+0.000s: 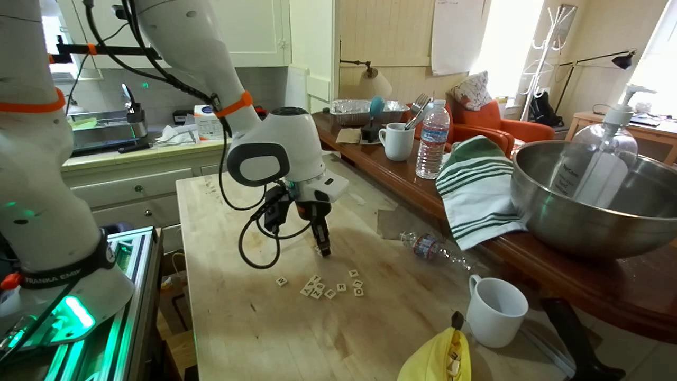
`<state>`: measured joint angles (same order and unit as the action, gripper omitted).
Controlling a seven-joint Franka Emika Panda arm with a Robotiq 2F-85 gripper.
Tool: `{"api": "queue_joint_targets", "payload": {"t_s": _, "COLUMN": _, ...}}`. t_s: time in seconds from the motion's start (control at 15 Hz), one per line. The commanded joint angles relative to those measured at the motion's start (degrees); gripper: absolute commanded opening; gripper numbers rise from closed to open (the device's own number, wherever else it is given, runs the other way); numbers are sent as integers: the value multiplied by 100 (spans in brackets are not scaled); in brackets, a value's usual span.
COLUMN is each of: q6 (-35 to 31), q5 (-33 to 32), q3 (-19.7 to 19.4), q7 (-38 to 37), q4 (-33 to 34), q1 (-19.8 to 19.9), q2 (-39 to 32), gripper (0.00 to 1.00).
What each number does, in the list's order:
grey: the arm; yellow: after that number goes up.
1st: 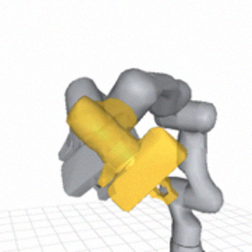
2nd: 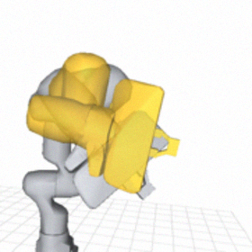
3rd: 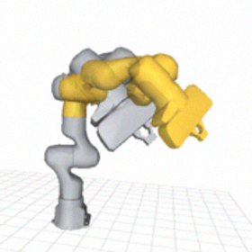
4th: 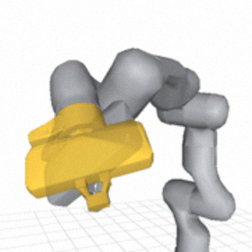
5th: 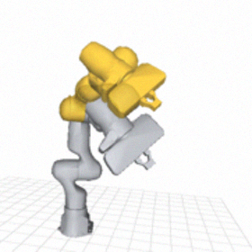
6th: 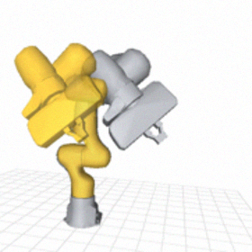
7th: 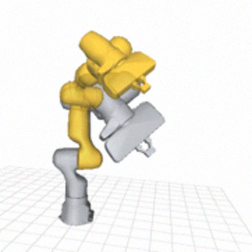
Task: Spell out the word hurt
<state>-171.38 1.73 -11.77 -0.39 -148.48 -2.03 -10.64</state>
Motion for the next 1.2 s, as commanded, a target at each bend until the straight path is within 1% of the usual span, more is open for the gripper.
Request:
{"api": "queue_joint_targets", "payload": {"t_s": 0.0, "q6": 181, "q5": -106, "q3": 126, "q7": -487, "q4": -17, "q1": 48, "q2": -143, "gripper": 0}}
{"api": "queue_joint_targets", "payload": {"t_s": 0.67, "q6": 132, "q5": -84, "q3": 166, "q7": -880, "q4": 36, "q1": 12, "q2": -216, "gripper": 0}}
{"api": "queue_joint_targets", "payload": {"t_s": 1.0, "q6": 133, "q5": -76, "q3": 185, "q7": -919, "q4": 35, "q1": 41, "q2": -166, "gripper": 0}}
{"api": "queue_joint_targets", "payload": {"t_s": 1.13, "q6": 193, "q5": -29, "q3": 234, "q7": -797, "q4": 10, "q1": 119, "q2": -32, "gripper": 0}}
